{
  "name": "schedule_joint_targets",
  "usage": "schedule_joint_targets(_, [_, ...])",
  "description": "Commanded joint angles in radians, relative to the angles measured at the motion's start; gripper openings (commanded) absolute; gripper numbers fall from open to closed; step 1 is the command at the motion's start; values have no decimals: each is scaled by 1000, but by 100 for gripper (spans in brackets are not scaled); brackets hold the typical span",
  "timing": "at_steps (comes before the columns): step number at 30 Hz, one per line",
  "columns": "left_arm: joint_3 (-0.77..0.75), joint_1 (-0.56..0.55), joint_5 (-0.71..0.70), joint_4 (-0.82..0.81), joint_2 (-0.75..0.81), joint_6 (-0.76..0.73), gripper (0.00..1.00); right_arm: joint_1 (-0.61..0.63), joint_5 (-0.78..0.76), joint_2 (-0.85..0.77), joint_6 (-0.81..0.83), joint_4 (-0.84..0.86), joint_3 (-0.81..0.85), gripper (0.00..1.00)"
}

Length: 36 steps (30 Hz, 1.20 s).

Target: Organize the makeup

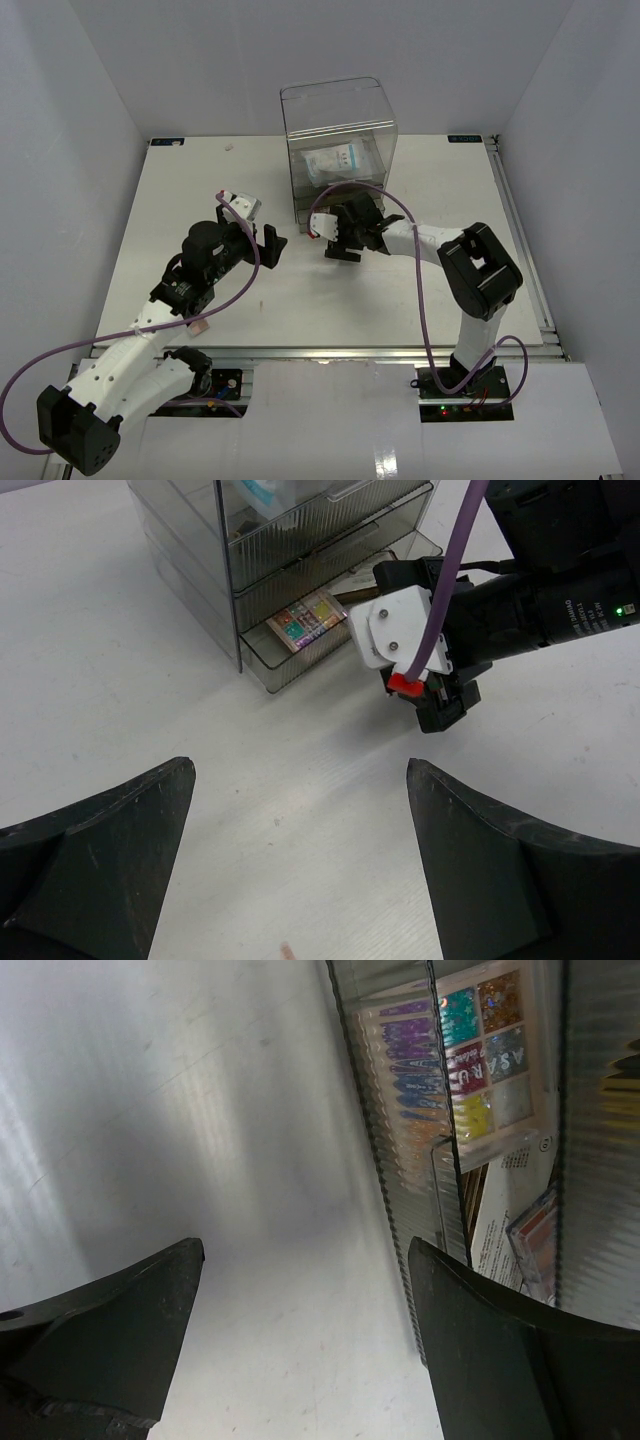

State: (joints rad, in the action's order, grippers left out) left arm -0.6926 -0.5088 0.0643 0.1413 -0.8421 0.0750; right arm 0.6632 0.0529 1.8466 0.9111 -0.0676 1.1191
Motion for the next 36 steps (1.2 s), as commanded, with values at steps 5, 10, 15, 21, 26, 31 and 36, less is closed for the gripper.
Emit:
schedule_joint_targets(5, [13, 13, 18, -20, 5, -3, 98, -1, -185, 54, -126, 342, -25, 90])
schedule_joint_targets(10, [12, 13, 19, -21, 9, -4, 98, 0, -169, 50, -136, 364, -45, 90])
schedule_joint_targets(15, [12, 13, 11, -17, 15, -4, 98, 1, -92, -13, -138, 299, -51, 90])
schedule_joint_targets(21, [12, 13, 9, -17, 18, -3, 98, -18, 139, -247, -97, 28, -92, 90])
schedule_joint_targets(26, [11, 13, 10, -16, 23, 0, 98, -135, 203, -480, -188, -84, -95, 90])
schedule_joint_targets(31, [13, 13, 18, -20, 19, 2, 98, -457, 274, -669, -474, -100, -103, 90])
schedule_joint_targets(36, [19, 13, 36, -27, 1, 5, 98, -661, 355, -810, -644, -137, -213, 90])
